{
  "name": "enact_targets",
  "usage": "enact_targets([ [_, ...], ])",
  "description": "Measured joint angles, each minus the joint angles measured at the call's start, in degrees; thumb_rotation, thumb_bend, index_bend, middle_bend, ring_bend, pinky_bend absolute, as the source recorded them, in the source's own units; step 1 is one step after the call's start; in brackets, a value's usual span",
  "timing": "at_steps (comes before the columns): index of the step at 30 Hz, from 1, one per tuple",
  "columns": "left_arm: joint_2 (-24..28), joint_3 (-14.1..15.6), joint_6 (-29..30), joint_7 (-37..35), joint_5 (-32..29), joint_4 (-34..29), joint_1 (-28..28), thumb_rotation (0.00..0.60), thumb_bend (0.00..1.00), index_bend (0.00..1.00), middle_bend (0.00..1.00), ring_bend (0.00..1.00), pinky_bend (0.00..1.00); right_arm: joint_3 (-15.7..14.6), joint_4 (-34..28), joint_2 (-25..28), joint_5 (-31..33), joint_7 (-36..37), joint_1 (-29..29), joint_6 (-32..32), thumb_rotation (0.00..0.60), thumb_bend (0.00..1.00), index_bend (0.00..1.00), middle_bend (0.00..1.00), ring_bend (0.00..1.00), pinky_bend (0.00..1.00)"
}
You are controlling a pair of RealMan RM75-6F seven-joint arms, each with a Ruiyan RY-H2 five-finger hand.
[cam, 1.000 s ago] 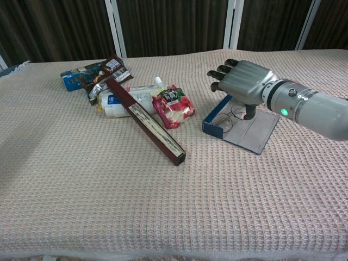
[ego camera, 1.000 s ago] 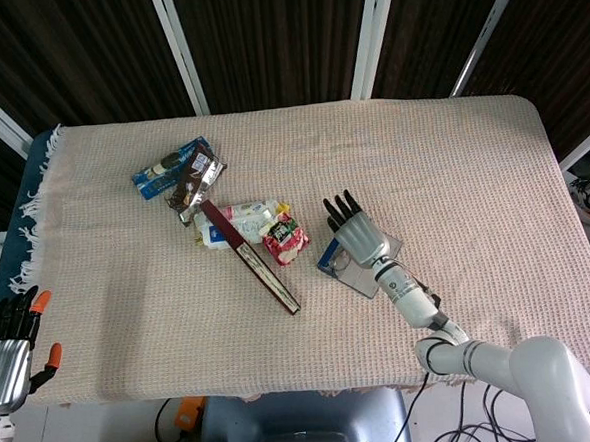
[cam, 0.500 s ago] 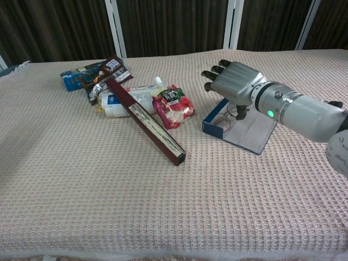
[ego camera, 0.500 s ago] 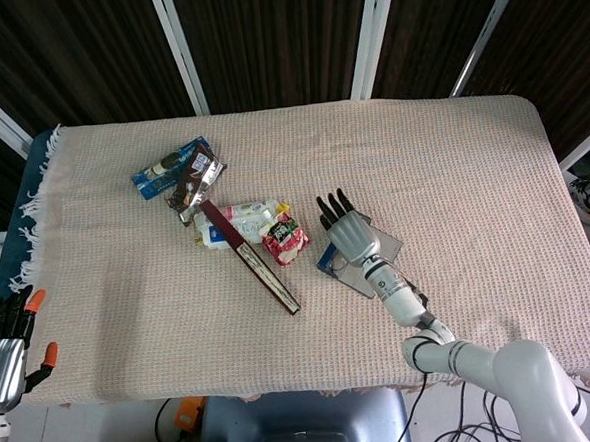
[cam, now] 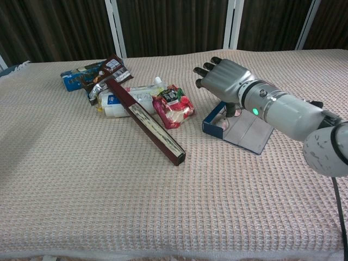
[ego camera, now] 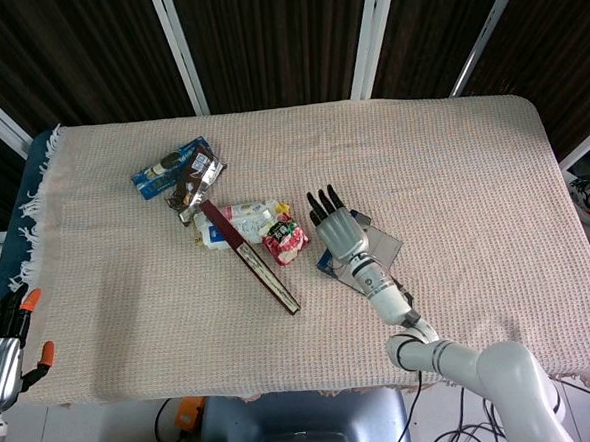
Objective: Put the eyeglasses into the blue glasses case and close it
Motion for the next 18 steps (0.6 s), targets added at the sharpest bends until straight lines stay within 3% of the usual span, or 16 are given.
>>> enact_targets([
  [4, -0.05, 0.09, 0.09, 0.21, 0.30, -0.04, 0.00, 0.600, 0.42, 0.00, 0.00, 0.00, 0.05, -0.11, -1.60, 1.19, -0.51, 1.51, -0.57, 0.37, 0.600, 0.22, 0.33, 0.03, 0.00, 0.00],
  [10, -0.33, 0.35, 0.71, 1.00, 1.01, -0.17, 0.21, 0.600, 0.42, 0.00, 0.00, 0.00, 0.05, -2.21, -10.05, 7.14, -4.11, 5.52, -3.76, 4.27, 0.600, 0.22, 0.35, 0.03, 0.00, 0.00],
  [14, -0.56, 0.58, 0.76, 1.77, 1.39, -0.32, 0.24, 0.600, 0.42, 0.00, 0.00, 0.00, 0.05, -5.99, -18.26, 14.94, -9.04, 9.52, -7.65, 8.28, 0.600, 0.22, 0.44, 0.03, 0.00, 0.00],
  [18, -0.89, 0.78, 1.07, 2.86, 1.85, -0.53, 0.35, 0.600, 0.42, 0.00, 0.00, 0.00, 0.05, -10.33, -20.99, 20.77, -14.50, 15.60, -10.82, 10.98, 0.600, 0.26, 0.54, 0.03, 0.00, 0.00],
])
